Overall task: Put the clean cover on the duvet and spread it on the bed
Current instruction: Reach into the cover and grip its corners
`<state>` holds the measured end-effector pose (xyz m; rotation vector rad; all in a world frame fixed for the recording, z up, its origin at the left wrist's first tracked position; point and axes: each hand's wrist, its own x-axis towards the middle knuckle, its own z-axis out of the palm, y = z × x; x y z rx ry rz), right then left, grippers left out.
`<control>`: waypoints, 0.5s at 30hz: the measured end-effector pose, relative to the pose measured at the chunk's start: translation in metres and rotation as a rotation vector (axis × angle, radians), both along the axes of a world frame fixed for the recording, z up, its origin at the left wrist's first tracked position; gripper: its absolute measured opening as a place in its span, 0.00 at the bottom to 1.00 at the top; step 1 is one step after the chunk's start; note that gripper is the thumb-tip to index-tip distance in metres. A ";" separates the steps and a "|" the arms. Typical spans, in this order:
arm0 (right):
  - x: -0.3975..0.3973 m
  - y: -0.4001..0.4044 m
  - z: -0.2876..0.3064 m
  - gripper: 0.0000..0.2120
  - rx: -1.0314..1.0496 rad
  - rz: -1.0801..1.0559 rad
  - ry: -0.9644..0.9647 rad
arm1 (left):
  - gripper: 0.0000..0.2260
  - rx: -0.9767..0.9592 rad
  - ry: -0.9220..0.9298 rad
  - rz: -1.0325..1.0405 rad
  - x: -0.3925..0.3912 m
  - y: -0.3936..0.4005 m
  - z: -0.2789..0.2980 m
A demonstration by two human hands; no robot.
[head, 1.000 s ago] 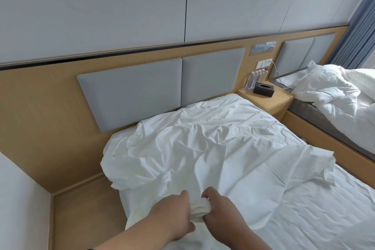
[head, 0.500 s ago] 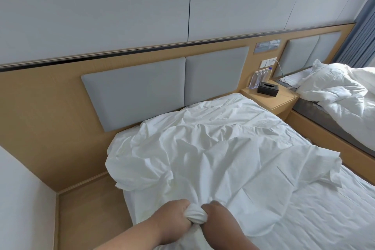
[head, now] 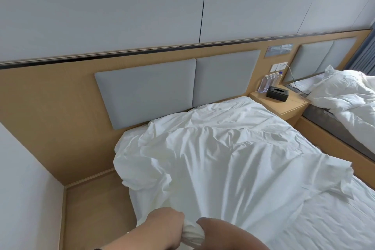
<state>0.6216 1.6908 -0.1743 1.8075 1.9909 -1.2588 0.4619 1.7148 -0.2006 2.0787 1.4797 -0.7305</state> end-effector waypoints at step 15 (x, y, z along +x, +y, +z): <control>-0.033 0.024 -0.033 0.09 0.352 0.028 -0.026 | 0.13 -0.006 -0.440 0.496 -0.046 0.005 0.003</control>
